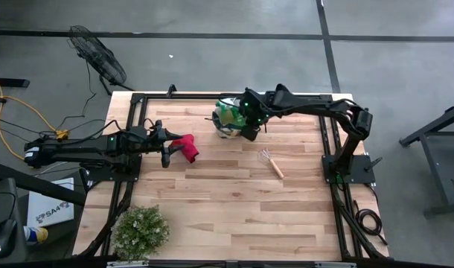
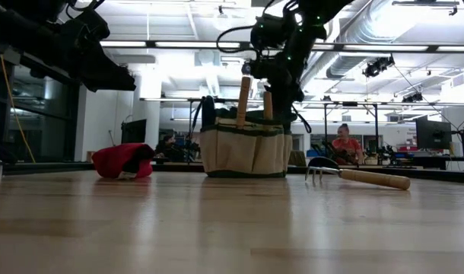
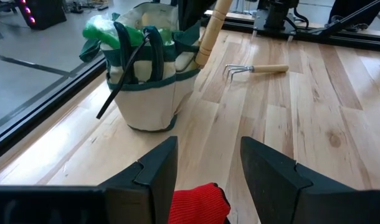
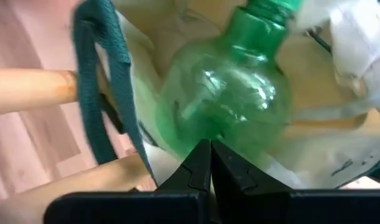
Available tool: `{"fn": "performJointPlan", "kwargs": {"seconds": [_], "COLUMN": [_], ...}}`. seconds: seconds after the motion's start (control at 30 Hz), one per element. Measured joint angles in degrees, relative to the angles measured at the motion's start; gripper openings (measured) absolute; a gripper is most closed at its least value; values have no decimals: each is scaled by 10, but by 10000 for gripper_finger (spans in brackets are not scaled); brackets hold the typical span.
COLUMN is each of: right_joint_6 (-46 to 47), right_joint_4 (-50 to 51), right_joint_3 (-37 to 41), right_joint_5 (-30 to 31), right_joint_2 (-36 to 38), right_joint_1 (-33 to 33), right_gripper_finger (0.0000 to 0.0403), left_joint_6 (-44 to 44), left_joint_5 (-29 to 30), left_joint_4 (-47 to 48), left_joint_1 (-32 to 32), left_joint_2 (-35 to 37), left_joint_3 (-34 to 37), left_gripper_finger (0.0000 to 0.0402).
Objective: Pick & Place Garden tools in Gardening bag
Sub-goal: Put the green spray bottle into the gardening bag
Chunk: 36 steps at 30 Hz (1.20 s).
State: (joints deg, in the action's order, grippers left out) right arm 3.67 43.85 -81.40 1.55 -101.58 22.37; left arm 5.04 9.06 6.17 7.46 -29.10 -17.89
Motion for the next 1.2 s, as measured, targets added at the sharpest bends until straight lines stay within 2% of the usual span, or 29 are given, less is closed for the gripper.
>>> {"fn": "performJointPlan", "kwargs": {"seconds": [0.47, 0.73, 0.93, 1.07, 1.2], "right_joint_6": [0, -40, -107, -155, -234], "right_joint_4": [-60, -200, -291, -323, -320], "right_joint_3": [10, 10, 10, 9, 9], "right_joint_5": [36, 43, -24, -36, -66], "right_joint_2": [26, 37, 33, 29, 17], "right_joint_1": [0, 0, 1, 1, 2], "right_gripper_finger": [3, 3, 3, 4, 30], "left_joint_6": [0, 0, 0, 0, 0], "left_joint_5": [0, 0, 0, 0, 0], "left_joint_4": [0, 0, 0, 0, 0], "left_joint_1": [0, 0, 0, 0, 0], "left_joint_2": [0, 0, 0, 0, 0], "left_joint_3": [0, 0, 0, 0, 0], "left_gripper_finger": [171, 171, 171, 171, 171]}}
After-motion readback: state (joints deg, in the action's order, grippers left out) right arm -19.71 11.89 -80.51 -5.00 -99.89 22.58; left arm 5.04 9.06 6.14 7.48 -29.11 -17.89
